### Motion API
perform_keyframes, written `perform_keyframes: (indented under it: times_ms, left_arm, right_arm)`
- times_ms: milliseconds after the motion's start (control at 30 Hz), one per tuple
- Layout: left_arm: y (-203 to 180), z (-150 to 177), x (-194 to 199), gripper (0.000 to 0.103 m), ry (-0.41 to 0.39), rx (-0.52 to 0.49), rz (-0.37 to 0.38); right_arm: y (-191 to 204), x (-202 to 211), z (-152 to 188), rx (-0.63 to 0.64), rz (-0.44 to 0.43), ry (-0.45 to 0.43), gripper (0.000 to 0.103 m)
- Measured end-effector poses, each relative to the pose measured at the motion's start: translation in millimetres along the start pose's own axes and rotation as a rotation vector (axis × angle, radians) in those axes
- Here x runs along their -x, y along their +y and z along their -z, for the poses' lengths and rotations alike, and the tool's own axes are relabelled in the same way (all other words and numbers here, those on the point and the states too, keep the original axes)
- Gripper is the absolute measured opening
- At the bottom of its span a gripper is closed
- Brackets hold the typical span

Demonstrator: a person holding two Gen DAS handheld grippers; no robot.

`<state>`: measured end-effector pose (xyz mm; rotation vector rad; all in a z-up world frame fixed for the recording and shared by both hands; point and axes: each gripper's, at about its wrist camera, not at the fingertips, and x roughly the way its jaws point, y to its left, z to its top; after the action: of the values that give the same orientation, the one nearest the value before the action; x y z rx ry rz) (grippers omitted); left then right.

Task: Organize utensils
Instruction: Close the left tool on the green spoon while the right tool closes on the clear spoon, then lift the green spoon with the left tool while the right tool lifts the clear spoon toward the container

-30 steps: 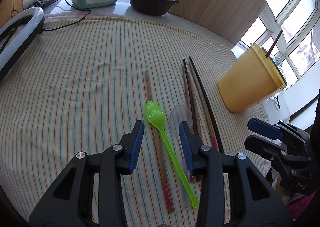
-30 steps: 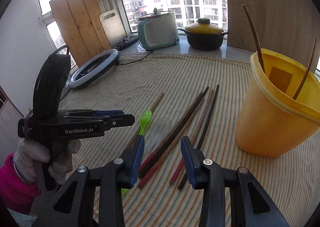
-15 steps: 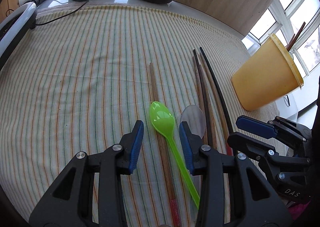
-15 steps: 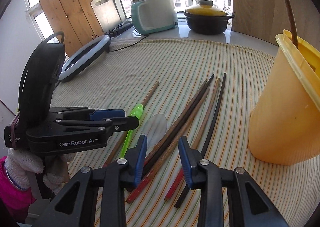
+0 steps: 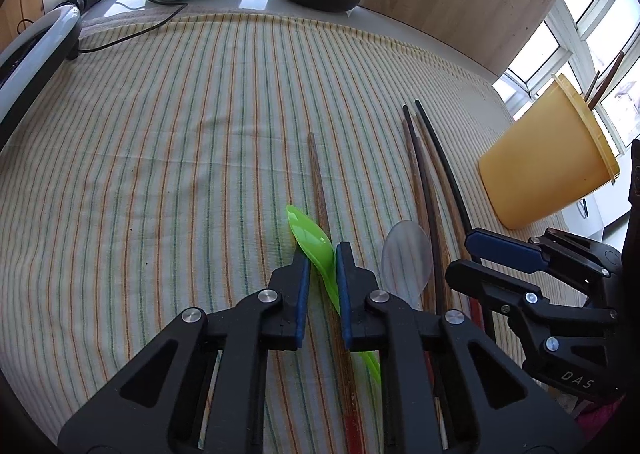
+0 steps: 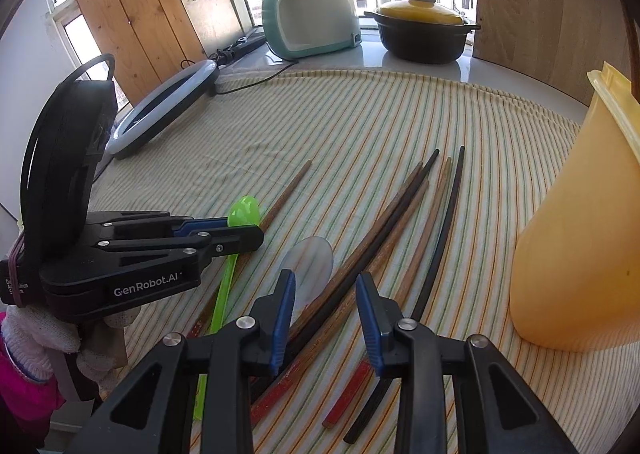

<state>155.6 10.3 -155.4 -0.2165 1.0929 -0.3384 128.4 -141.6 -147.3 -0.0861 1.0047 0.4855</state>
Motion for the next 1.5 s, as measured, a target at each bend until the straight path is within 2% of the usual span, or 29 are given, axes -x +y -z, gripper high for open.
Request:
perform_keyframes:
  times_ms: [500, 700, 800, 967, 1300, 1500]
  left_arm:
    - [8, 5, 6, 0.010, -0.009, 0.005, 0.025]
    - [11, 5, 7, 0.010, -0.008, 0.013, 0.032]
    - [12, 5, 7, 0.010, -0.009, 0.015, 0.033]
    - [11, 6, 8, 0.006, -0.013, 0.014, 0.032]
    - [10, 8, 15, 0.002, -0.037, 0.011, 0.029]
    - [12, 6, 10, 0.003, -0.008, 0.014, 0.019]
  right_arm:
    - [7, -28, -17, 0.040, -0.010, 0.031, 0.029]
    - [7, -39, -18, 0.036, -0.024, 0.059, 0.018]
    - [10, -39, -18, 0.050, -0.007, 0.055, 0.016]
    - [6, -33, -20, 0.022, -0.024, 0.040, 0.005]
    - [9, -24, -18, 0.021, -0.027, 0.017, 0.002]
    - [12, -24, -19, 0.042, -0.036, 0.023, 0.002]
